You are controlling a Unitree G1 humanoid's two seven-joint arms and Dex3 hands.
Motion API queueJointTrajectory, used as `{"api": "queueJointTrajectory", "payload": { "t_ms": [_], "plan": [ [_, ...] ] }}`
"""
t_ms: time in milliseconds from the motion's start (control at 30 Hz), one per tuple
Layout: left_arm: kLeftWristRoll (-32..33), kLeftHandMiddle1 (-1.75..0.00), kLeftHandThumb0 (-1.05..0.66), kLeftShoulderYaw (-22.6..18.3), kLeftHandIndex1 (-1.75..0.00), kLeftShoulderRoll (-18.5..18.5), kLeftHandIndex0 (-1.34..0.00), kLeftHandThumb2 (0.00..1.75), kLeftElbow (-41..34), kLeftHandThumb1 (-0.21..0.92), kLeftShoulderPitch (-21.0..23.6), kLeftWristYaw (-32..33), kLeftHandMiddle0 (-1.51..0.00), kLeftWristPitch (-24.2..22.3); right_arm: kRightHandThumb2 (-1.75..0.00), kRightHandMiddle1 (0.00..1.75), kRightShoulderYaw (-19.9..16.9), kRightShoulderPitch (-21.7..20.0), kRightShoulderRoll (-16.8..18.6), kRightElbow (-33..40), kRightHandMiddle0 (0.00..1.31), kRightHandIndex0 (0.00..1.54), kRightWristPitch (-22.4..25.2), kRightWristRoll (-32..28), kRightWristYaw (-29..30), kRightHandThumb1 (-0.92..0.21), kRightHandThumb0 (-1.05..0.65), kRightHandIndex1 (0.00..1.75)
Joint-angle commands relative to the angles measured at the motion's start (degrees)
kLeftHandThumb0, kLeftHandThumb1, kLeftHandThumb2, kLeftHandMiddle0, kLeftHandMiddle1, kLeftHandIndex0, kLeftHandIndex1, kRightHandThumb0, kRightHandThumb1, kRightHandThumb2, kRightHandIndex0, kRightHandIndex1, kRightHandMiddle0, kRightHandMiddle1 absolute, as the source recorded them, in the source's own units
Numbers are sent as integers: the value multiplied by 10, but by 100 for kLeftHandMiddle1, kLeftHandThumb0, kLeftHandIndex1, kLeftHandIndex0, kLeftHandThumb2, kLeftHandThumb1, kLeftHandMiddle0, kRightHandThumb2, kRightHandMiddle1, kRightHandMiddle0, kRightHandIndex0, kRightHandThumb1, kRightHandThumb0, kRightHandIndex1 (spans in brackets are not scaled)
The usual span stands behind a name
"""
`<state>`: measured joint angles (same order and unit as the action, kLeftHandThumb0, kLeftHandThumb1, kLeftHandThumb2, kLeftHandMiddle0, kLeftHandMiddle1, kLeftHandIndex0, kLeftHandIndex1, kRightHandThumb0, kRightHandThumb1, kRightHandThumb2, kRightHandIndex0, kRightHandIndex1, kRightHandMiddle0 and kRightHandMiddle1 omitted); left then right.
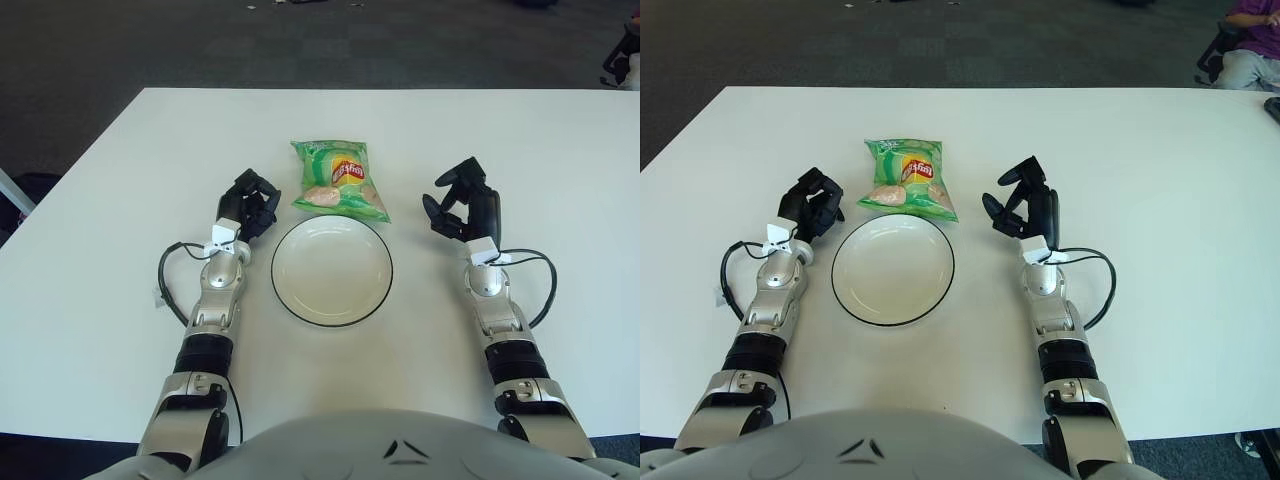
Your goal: Put the snack into the plate.
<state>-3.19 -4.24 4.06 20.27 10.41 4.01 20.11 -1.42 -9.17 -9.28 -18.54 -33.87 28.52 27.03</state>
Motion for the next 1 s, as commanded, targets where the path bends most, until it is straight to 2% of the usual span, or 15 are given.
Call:
{"api": "queueJointTrajectory", "payload": {
  "t_ms": [0, 100, 167, 200, 233, 300, 333, 367, 400, 500, 633, 733, 967],
  "plan": [
    [-5, -175, -26, 0, -175, 2, -71, 30, 3, 92, -5, 5, -93, 4, -35, 155, 13, 27, -14, -10, 38, 63, -20, 51, 48, -92, -35, 175],
    [-5, -175, -26, -1, -175, 2, -71, 30, 5, 92, -4, 6, -93, 4, -35, 151, 25, 21, -27, -17, 35, 44, -43, 74, 78, -92, -12, 159],
    [-5, -175, -26, -1, -175, 2, -71, 30, 5, 92, -4, 6, -93, 4, -33, 148, 33, 13, -37, -29, 36, 41, -62, 88, 98, -92, -6, 153],
    [-5, -175, -26, -1, -175, 2, -71, 30, 5, 92, -4, 6, -93, 4, -32, 126, 37, 10, -41, -34, 31, 42, -68, 95, 107, -92, 8, 151],
    [-6, -175, -26, -1, -175, 2, -71, 30, 5, 92, -4, 6, -93, 4, -31, 116, 42, 5, -49, -41, 30, 42, -74, 108, 118, -92, 13, 151],
    [-6, -175, -26, -1, -175, 2, -71, 30, 5, 92, -4, 6, -93, 4, -18, 83, 52, -4, -62, -54, 31, 41, -80, 129, 136, -91, -13, 92],
    [-6, -175, -26, -1, -175, 2, -71, 30, 5, 92, -4, 6, -92, 4, -15, 78, 57, -7, -68, -58, 31, 41, -81, 137, 144, -91, -21, 79],
    [-6, -175, -26, -1, -175, 2, -71, 30, 5, 92, -4, 6, -92, 4, -12, 70, 61, -10, -72, -63, 32, 42, -82, 145, 151, -92, -31, 57],
    [-6, -175, -26, -1, -175, 2, -71, 30, 5, 92, -4, 6, -92, 4, -10, 65, 64, -13, -75, -66, 32, 42, -82, 150, 157, -92, -40, 41],
    [-7, -175, -26, 0, -175, 1, -71, 30, 6, 92, -4, 7, -92, 4, -5, 59, 74, -17, -84, -69, 29, 40, -73, 159, 160, -92, -53, 17],
    [-8, -175, -26, 1, -175, 0, -71, 30, 6, 92, -3, 8, -92, 5, -2, 53, 83, -17, -92, -65, 22, 35, -60, 163, 155, -90, -60, 6],
    [-8, -175, -26, 1, -175, 0, -71, 30, 7, 92, -3, 9, -92, 4, 0, 32, 89, -16, -98, -60, 14, 26, -50, 161, 142, -85, -60, 2],
    [-8, -175, -26, 2, -175, -1, -71, 30, 10, 92, -1, 9, -92, 6, 0, 12, 101, -8, -109, -31, 5, 9, -6, 164, 108, -80, -66, 0]
  ]
}}
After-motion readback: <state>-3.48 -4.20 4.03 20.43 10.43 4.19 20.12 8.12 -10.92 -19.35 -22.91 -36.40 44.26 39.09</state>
